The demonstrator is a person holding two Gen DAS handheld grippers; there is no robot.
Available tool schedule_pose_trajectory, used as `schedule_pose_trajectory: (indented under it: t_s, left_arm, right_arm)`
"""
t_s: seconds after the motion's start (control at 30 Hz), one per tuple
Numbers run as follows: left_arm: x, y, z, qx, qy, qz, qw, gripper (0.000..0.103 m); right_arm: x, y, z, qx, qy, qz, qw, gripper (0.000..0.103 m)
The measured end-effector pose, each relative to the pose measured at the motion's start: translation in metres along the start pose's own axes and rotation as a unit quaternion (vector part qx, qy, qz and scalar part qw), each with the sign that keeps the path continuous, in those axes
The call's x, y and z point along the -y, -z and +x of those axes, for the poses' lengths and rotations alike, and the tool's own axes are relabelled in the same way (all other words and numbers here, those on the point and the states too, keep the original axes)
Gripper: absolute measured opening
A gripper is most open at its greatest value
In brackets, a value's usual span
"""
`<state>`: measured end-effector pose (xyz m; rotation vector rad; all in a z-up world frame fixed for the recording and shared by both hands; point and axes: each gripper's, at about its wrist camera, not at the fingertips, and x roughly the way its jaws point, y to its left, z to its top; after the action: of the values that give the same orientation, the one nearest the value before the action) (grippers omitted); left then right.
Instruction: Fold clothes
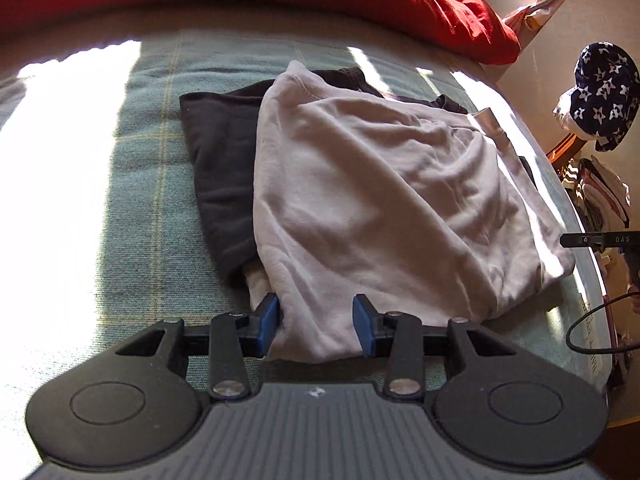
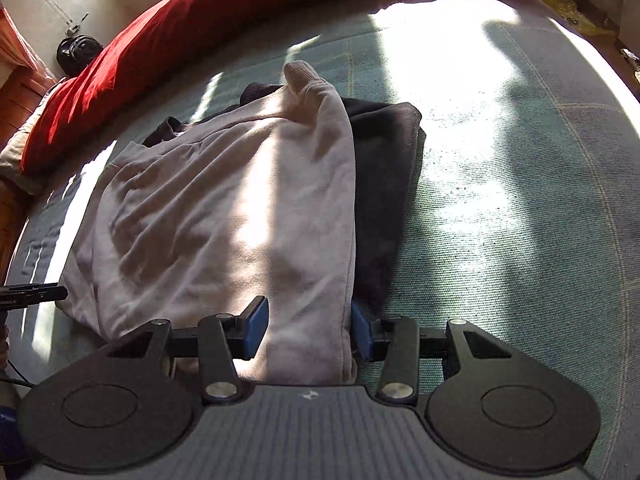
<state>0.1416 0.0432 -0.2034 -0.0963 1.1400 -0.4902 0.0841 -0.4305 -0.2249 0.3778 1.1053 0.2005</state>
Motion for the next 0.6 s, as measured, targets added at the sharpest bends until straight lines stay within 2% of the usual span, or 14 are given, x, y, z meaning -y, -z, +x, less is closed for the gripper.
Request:
schedule_pose_trajectory:
  t_s: [0.13,0.23,0.33,0.37,0.43,0.47,0.57,0.6]
  left_arm:
    - [0.003,0.002,-0.002,0.011,0.007,0.028,0.9995,0.039]
    - [-0.003,0.003,0.006,-0.009,0.031,0.025,0.9992,0.039]
    - [-0.013,0.006,0.012,-0.021,0.035,0.006,0.9991,0.031]
    - [-0.016,0.007,0.013,-0.023,0.037,0.0,0.999,0.022]
    - [-0.021,0.005,0.012,-0.023,0.04,-0.015,0.9988,0.014]
    - [-0.023,0.004,0.011,-0.024,0.043,-0.024,0.9985,0.008]
    - [-0.027,0.001,0.009,-0.029,0.05,-0.036,0.9977,0.005]
    - [-0.028,0.0,0.01,-0.034,0.048,-0.037,0.9976,0.004]
  right_arm:
    - [-0.005,-0.001,-0.004,-0.001,-0.001,-0.027,1.0,0.049]
    - [-0.006,-0.001,-0.008,0.005,-0.004,-0.036,0.999,0.049]
    - [-0.006,-0.001,-0.008,0.002,-0.018,-0.033,0.999,0.049]
    - [-0.006,0.0,-0.005,-0.008,-0.02,-0.035,0.999,0.049]
    - [-0.006,0.002,-0.001,-0.02,-0.019,-0.044,0.999,0.049]
    - [-0.004,0.002,0.0,-0.02,-0.016,-0.04,0.999,0.047]
    - [0.003,0.0,0.0,-0.012,-0.012,-0.021,1.0,0.04]
    - [0.006,-0.001,0.0,-0.009,-0.015,-0.012,1.0,0.03]
